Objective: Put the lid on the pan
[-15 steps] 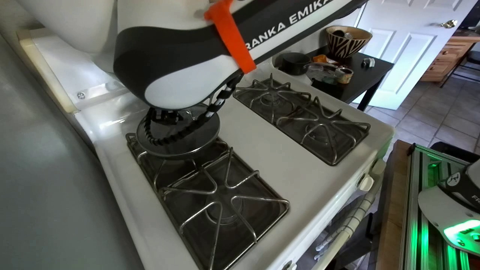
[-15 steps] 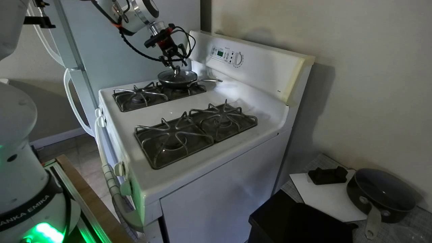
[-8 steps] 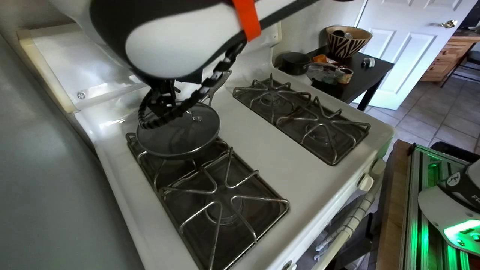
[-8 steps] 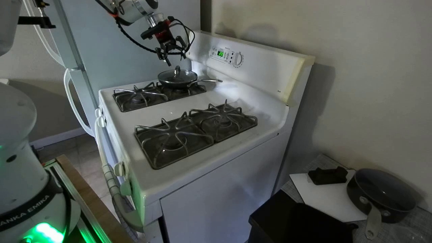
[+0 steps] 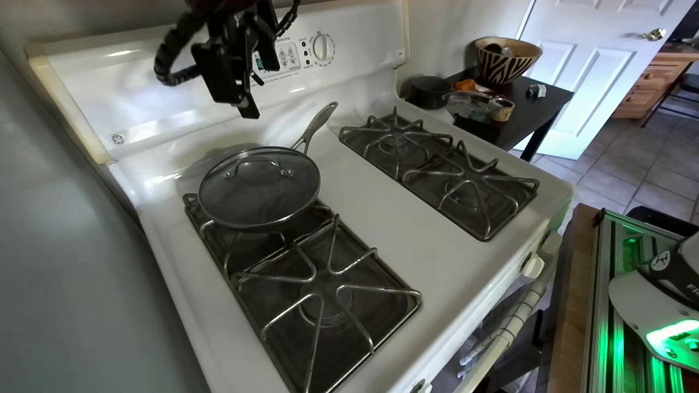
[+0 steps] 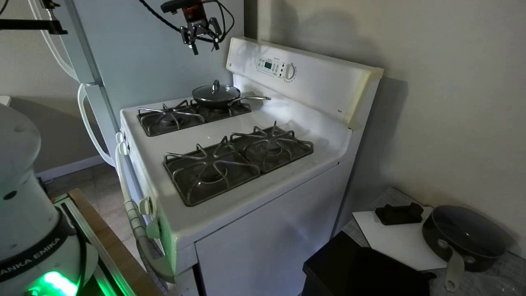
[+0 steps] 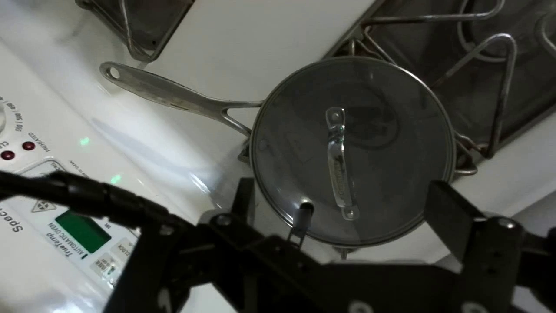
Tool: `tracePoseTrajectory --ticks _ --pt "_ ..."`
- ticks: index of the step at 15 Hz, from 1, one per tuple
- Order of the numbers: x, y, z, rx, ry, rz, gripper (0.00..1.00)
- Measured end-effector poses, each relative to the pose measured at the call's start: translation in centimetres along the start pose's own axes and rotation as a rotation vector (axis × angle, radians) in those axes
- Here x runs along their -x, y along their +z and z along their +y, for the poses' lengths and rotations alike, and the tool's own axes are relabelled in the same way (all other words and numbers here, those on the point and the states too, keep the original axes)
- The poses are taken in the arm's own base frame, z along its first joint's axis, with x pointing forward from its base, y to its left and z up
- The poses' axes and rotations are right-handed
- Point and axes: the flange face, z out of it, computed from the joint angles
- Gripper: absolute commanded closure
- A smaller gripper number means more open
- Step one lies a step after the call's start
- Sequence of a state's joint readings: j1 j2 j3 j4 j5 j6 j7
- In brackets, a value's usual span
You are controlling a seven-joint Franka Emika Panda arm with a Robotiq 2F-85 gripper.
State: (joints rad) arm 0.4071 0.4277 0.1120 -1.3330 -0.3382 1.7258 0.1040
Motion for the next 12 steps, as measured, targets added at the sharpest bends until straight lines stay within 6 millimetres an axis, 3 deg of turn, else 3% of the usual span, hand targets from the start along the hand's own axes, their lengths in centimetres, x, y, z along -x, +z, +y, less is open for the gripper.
tracePoseTrajectory --ticks 7,12 --pt "2.2 -4.6 2.4 -0.076 0.056 0.053 0.00" --pt "2.0 -4.2 2.3 -0.075 0.054 0.047 0.00"
